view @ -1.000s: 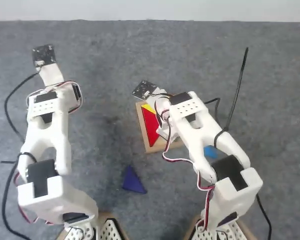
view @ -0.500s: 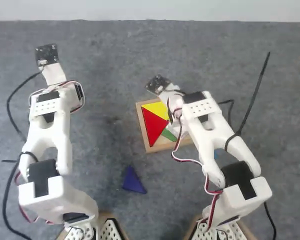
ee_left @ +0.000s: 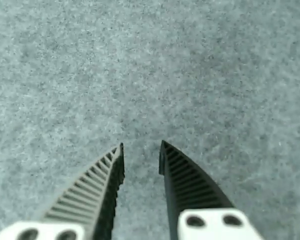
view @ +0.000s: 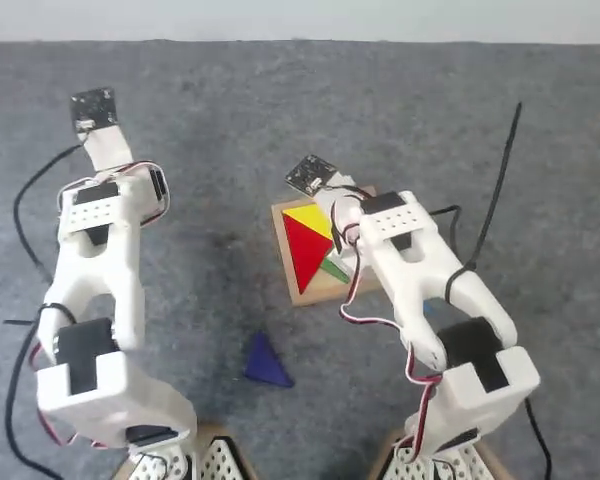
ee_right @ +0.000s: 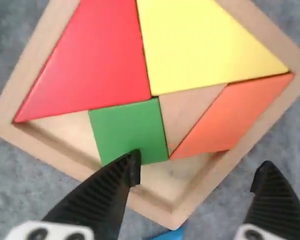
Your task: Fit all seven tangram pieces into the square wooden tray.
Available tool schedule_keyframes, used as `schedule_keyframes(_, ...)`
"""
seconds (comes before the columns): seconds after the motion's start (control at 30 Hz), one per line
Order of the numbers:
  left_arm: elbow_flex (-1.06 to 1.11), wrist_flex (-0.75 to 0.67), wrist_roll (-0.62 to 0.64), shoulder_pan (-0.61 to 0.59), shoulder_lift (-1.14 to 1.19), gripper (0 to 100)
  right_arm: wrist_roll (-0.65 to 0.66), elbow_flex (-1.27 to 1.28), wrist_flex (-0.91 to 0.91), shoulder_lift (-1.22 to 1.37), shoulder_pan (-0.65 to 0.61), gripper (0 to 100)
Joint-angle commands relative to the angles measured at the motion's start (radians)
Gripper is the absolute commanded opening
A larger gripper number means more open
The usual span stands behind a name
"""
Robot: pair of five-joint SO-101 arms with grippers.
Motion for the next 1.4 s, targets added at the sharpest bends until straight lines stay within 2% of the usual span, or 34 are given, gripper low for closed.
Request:
schedule_keyframes(0.0,-0.028,-0.021,0.002,0.009,-0.006,11,-0.023,-0.035,-0.024,0.015,-0.016,35.8)
schedule_keyframes(0.3,-0.028,-0.021,0.002,0.009,-0.006,11,-0.097,0.054,-0.002,-0.257,-0.008,35.8)
schedule_keyframes(0.5,-0.028,-0.021,0.002,0.009,-0.006,11,-0.092,0.126,0.22,-0.522,0.059,35.8)
schedule_keyframes(0.63,-0.028,-0.021,0.002,0.011,-0.006,11,-0.037,0.157,0.34,-0.555,0.16,35.8)
schedule_keyframes(0.8,-0.028,-0.021,0.002,0.011,-0.006,11,-0.009,0.269,0.309,-0.479,0.18,35.7)
schedule_keyframes(1.0,-0.028,-0.021,0.002,0.011,-0.006,11,-0.078,0.373,0.186,-0.403,0.179,35.7)
schedule_keyframes(1.37,-0.027,-0.021,0.002,0.011,-0.006,11,-0.084,0.388,0.042,-0.288,0.179,34.7)
